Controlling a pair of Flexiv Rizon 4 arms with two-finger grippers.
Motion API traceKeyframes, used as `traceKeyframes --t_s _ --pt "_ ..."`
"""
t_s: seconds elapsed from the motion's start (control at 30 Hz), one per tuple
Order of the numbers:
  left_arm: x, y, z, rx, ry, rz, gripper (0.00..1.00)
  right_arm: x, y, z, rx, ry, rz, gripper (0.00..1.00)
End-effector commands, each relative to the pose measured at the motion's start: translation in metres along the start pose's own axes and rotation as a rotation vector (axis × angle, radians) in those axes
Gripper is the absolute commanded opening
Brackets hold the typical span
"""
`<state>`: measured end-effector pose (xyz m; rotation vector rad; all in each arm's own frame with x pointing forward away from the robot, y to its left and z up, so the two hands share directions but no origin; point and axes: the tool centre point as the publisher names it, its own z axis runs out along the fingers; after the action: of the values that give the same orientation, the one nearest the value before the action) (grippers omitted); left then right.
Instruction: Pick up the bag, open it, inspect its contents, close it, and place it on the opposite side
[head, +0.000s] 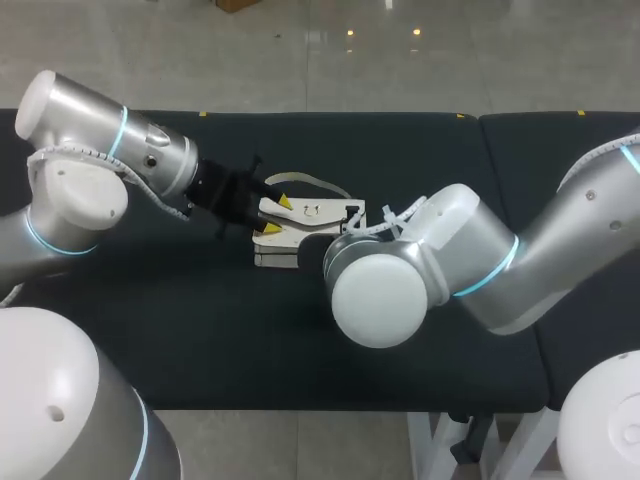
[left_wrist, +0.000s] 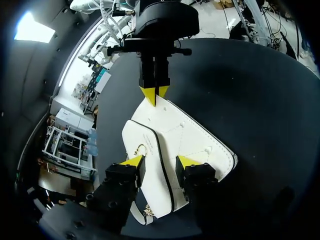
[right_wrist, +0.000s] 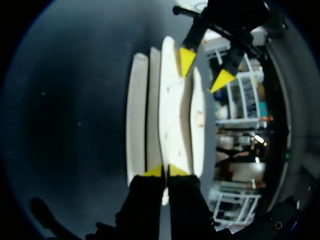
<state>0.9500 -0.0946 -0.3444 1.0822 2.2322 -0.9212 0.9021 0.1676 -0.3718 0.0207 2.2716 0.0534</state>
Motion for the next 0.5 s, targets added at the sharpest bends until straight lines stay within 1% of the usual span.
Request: traceKeyframes --t_s 0.03,0.1,0.2,0.3,0.37,0.4,0.5 --pt "-0.001 0.008 0.009 0.006 0.004 0.002 0.41 0.003 0.000 0.002 -0.004 -0.009 0.000 0.00" --pt "-0.002 0.011 0.013 -0.018 0.003 0.001 0.35 0.003 0.000 0.002 -0.004 -0.009 0.000 0.00" --pt "-0.003 0.013 0.019 -0.033 0.004 0.003 0.31 0.003 0.000 0.002 -0.004 -0.009 0.000 0.00" --pt "-0.006 0.015 0.023 -0.052 0.003 -0.002 0.21 0.003 0.000 0.002 -0.004 -0.009 0.000 0.00" --pt "-0.008 0.016 0.026 -0.061 -0.001 -0.002 0.02 0.003 0.000 0.002 -0.004 -0.009 0.000 0.00" --pt "-0.009 0.017 0.027 -0.058 -0.003 -0.006 0.00 0.003 0.000 0.002 -0.004 -0.009 0.000 0.00" --pt "-0.014 0.019 0.028 -0.072 -0.013 -0.019 0.00 0.003 0.000 0.002 -0.004 -0.009 0.000 0.00"
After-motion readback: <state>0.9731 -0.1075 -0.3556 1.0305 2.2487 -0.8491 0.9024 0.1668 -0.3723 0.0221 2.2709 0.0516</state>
